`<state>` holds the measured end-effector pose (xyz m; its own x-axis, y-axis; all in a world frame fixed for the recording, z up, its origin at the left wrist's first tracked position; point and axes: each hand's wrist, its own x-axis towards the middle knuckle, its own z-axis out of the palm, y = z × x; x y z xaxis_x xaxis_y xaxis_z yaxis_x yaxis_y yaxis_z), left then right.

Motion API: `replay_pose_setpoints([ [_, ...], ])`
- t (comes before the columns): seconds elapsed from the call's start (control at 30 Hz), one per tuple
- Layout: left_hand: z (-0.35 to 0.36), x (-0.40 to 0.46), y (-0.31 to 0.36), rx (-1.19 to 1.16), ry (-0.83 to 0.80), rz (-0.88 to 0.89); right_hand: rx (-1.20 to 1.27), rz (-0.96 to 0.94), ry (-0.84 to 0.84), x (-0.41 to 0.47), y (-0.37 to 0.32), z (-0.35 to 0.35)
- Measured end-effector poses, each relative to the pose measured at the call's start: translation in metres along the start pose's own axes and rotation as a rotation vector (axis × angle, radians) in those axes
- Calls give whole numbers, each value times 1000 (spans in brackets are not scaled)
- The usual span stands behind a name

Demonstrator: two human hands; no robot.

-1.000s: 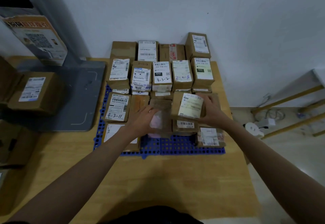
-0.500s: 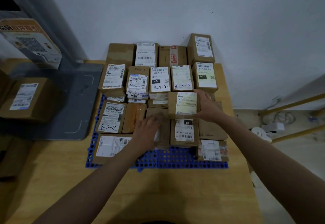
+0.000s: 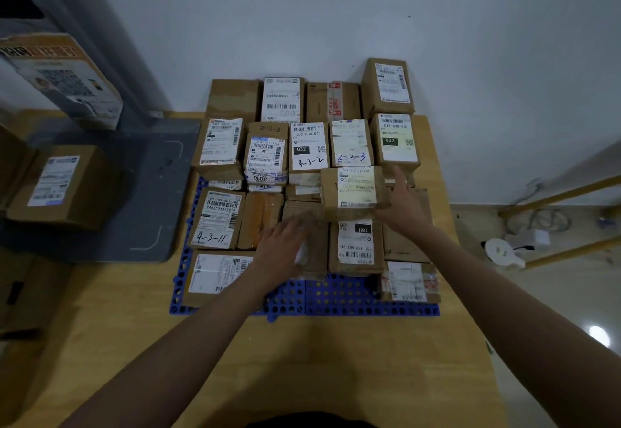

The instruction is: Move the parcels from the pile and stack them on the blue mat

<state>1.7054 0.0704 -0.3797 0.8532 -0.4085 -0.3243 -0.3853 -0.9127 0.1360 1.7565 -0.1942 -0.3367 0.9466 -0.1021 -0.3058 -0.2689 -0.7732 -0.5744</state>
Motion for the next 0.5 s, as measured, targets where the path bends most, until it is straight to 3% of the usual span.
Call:
replay_pose_setpoints([
  [0.23, -6, -21, -3, -66, 47, 2, -243, 28, -75, -42, 10, -7],
  [0.4, -24, -45, -5, -91, 43, -39, -241, 74, -321, -79, -10, -10],
  [0.5, -33, -65, -6, -105, 56, -61, -382, -42, -373, -96, -25, -1],
])
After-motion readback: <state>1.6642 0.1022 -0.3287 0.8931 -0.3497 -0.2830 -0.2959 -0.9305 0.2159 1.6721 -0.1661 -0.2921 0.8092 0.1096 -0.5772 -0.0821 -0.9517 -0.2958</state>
